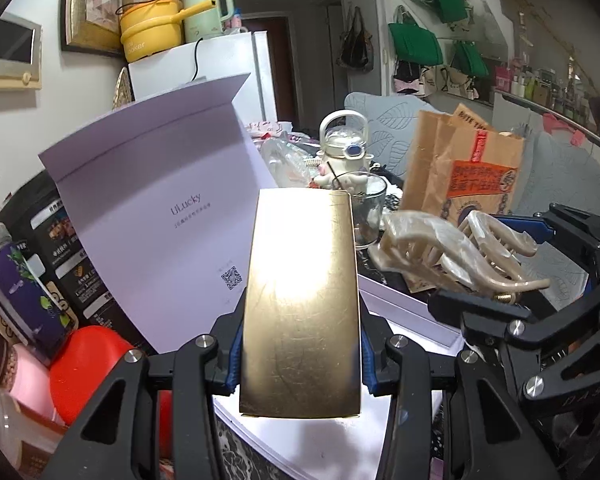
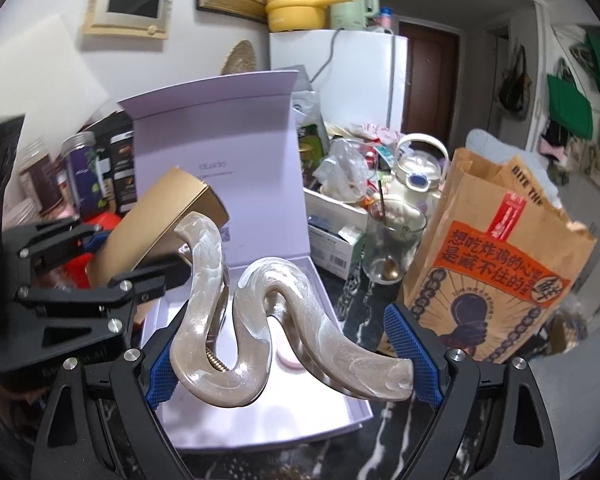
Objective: Organize rigid objects
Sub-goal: 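Carry the hair clip with the right tool while the left tool carries the gold box to the lilac box, then lower the hair clip into the lilac box and open the right tool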
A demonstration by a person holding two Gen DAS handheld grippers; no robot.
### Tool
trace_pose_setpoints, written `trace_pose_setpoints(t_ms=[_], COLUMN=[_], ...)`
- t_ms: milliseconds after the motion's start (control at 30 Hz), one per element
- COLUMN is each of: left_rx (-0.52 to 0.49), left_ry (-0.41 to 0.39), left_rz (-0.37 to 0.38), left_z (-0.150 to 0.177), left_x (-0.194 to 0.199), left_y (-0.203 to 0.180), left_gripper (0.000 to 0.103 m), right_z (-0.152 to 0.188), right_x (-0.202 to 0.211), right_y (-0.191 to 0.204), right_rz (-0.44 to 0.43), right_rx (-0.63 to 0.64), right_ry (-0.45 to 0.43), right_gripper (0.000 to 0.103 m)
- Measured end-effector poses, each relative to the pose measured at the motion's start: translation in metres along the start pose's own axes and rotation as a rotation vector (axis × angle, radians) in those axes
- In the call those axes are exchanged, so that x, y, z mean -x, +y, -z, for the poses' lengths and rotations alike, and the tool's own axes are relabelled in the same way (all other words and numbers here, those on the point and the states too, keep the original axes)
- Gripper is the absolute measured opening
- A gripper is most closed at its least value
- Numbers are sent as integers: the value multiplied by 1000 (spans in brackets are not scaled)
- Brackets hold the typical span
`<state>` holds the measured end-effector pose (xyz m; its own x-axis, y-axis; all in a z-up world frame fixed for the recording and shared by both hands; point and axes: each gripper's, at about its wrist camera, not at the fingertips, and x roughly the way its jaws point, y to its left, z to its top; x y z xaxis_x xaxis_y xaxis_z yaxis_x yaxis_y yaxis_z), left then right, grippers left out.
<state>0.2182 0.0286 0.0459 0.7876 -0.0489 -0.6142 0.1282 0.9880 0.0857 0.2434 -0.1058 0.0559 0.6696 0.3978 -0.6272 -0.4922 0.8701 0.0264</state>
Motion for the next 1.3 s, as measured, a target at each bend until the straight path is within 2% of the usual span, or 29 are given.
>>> trace_pose_setpoints(t_ms=[167, 300, 567, 767, 933, 1100, 1300], left_rx=[42, 37, 45, 65, 70, 65, 66], left_ry=[42, 76, 180, 233, 260, 307, 305], left_rz=[-7, 6, -35, -2, 1, 7, -8], left_z=[4, 7, 18, 24, 29, 37, 38], left_x=[-24, -40, -81, -102, -112, -123, -128], left_y=[8, 8, 12, 14, 16, 16, 17], left_gripper=[44, 44, 44, 44, 44, 44, 44], right_z=[4, 13, 21, 24, 29, 34, 40], right_x=[-24, -43, -68, -79, -91, -102, -112], right_y=[-10, -18, -20, -20, -19, -17, -17], right_rz=[1, -9, -8, -60, -108, -84, -76], right_rx=[-65, -123, -129, -150, -175, -177, -191], right_ry=[38, 77, 148, 179, 222, 252, 284], right_gripper=[92, 92, 92, 92, 92, 92, 92])
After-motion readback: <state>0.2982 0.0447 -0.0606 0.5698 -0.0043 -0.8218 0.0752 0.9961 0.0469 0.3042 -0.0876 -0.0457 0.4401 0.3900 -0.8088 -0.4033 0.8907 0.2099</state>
